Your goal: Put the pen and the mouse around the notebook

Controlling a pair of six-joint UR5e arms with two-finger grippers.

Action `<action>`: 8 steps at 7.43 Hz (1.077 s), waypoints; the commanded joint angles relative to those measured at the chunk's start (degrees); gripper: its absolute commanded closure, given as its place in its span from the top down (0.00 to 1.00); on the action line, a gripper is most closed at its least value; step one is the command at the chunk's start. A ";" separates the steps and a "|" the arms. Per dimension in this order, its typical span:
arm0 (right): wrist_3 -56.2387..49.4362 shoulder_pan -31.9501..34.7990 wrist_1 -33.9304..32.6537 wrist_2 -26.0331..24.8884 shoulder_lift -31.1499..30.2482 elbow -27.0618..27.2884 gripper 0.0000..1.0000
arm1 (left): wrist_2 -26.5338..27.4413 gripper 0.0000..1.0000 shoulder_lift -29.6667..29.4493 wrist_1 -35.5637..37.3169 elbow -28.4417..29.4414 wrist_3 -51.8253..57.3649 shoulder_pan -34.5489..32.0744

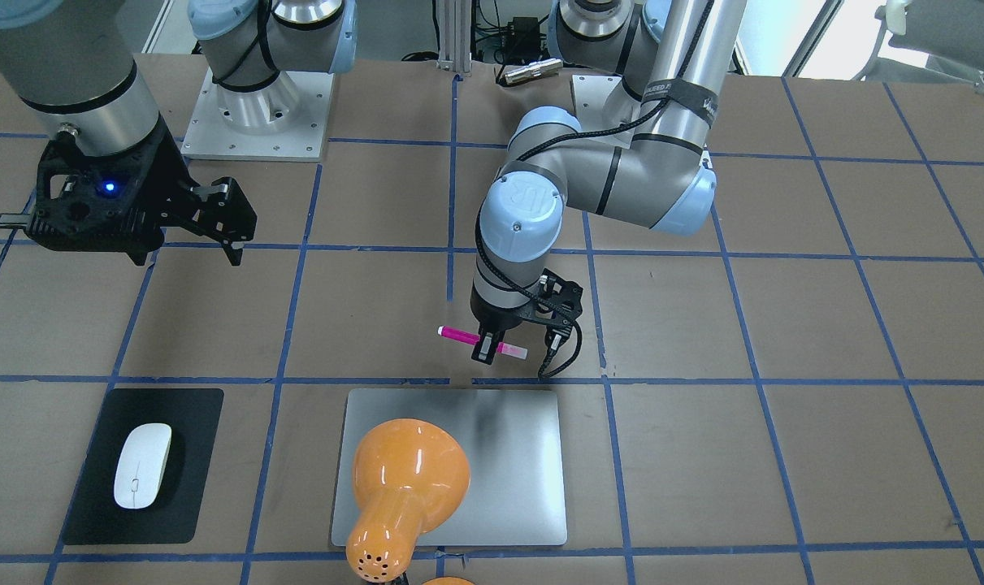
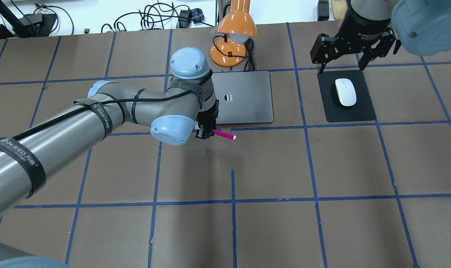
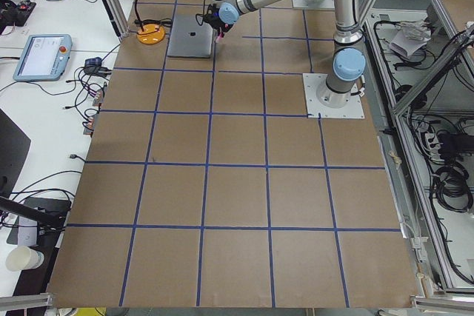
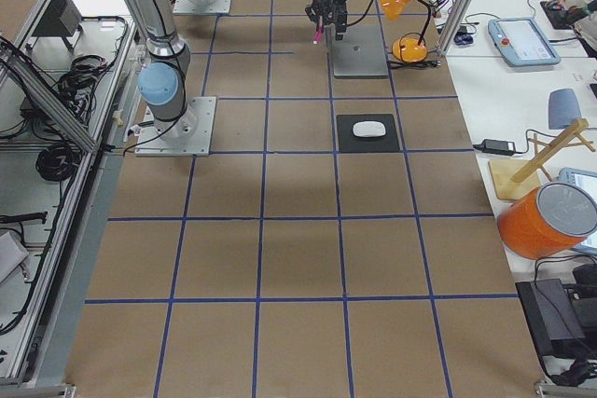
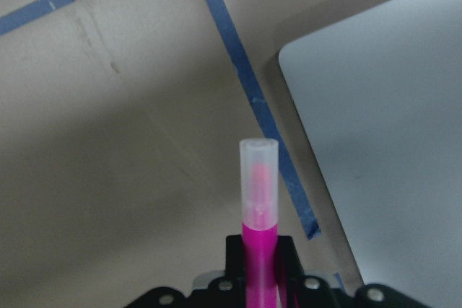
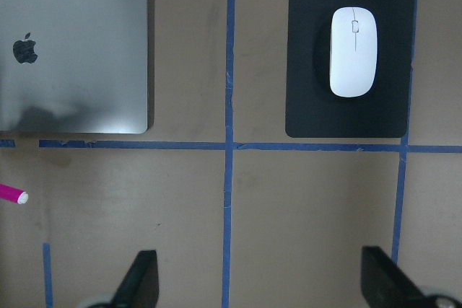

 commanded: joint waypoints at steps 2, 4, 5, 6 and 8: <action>-0.01 0.00 0.08 0.07 -0.02 0.27 1.00 | 0.11 0.00 -2.40 0.99 -0.09 -7.68 -3.84; -0.01 0.00 0.00 0.07 0.06 0.36 1.00 | 0.02 0.00 -3.55 0.99 -0.09 -7.36 -3.94; -0.01 0.00 0.00 0.07 0.06 0.36 1.00 | 0.02 0.12 -3.73 1.08 0.00 -7.01 -3.94; -0.01 0.00 0.00 -0.02 0.06 0.36 1.00 | -0.07 0.61 -3.12 0.99 0.00 -6.74 -4.02; -0.01 0.00 0.00 -0.02 0.15 0.36 1.00 | -0.16 1.00 -2.25 0.99 0.09 -6.39 -4.11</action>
